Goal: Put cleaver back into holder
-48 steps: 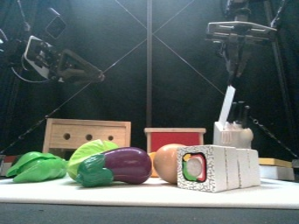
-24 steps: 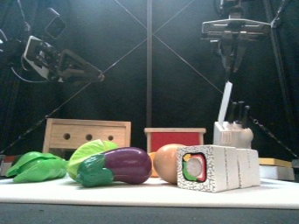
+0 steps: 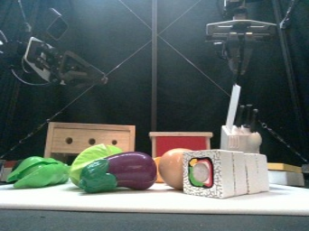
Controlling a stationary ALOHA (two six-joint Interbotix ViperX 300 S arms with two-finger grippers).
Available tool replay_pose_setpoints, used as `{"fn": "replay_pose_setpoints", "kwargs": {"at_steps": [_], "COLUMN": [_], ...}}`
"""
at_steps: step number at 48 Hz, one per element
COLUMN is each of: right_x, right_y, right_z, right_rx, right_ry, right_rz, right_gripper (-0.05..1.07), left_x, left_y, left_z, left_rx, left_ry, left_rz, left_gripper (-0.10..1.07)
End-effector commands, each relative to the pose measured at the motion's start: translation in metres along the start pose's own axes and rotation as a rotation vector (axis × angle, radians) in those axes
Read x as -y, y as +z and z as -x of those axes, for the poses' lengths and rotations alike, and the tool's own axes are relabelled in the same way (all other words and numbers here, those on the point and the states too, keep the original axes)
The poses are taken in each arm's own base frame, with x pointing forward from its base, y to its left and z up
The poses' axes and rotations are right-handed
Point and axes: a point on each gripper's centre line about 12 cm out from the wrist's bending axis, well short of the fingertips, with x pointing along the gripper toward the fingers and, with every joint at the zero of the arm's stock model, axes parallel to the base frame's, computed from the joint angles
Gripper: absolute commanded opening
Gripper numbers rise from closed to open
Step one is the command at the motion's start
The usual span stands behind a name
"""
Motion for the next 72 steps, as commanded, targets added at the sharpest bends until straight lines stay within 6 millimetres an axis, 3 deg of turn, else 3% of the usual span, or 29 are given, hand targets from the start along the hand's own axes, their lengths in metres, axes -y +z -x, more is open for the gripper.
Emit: {"fn": "replay_pose_setpoints", "kwargs": {"at_steps": [1,47,60,72], "right_x": [0.0,-0.004,-0.005,-0.01], "right_y": [0.002,0.012,0.011,0.014], "right_z": [0.009,-0.006,-0.015,-0.017], "right_rx": [0.002,0.016,0.007,0.022], "right_ry": [0.027,0.012,0.018,0.065], "right_rz": [-0.004,-0.025,-0.03,-0.033], "right_gripper": [0.37,0.38,0.54,0.57], "left_x": [-0.001,-0.001,-0.001,-0.001], "left_y": [0.005,0.005,0.004,0.004], "left_z": [-0.001,-0.001,-0.001,-0.001], "left_rx": [0.018,0.016,0.015,0.015], "left_ry": [0.002,0.001,0.002,0.001], "left_rz": [-0.002,-0.003,-0.001,-0.003], "left_gripper": [0.7,0.7,0.7,0.7]}}
